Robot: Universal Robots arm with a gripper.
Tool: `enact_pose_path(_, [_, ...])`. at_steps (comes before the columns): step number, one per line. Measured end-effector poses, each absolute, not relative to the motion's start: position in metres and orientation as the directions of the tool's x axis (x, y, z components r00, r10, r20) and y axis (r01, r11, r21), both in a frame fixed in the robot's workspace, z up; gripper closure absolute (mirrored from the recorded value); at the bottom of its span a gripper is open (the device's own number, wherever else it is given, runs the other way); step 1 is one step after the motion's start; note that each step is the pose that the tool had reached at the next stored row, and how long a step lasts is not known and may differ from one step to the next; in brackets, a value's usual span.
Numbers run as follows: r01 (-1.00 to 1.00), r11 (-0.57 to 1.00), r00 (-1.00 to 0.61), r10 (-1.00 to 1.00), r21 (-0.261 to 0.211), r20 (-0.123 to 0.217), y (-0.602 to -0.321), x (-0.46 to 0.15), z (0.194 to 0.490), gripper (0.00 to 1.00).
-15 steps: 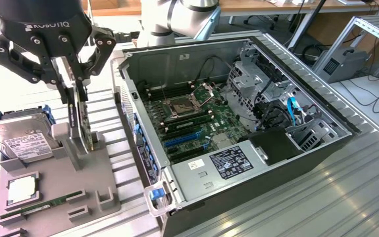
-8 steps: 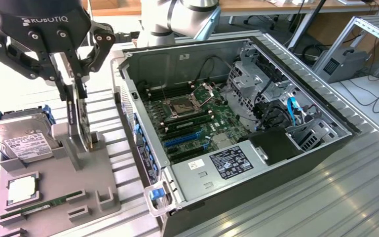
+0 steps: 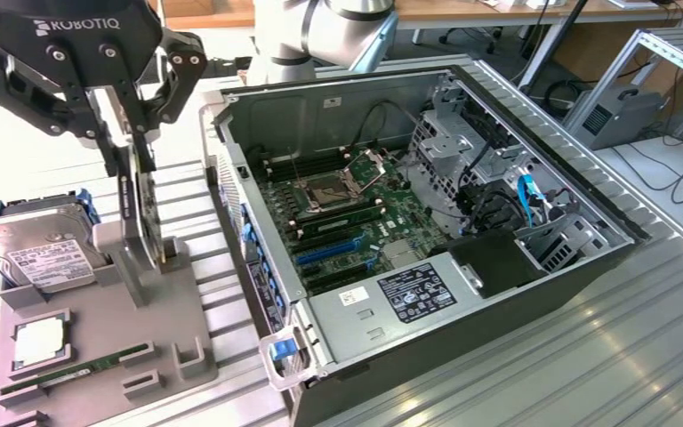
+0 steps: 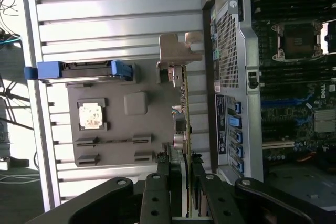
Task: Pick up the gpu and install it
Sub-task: 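Pick up the gpu and move the gpu toward the slot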
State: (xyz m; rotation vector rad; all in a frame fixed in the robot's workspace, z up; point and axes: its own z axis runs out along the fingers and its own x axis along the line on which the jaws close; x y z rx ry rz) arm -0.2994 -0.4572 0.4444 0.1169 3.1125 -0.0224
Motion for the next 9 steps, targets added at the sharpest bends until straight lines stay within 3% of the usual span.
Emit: enact_pose_path(9, [0.075, 0.997, -0.997, 0.075, -0.013, -0.027, -0.4572, -0.2994, 0.451, 0.73])
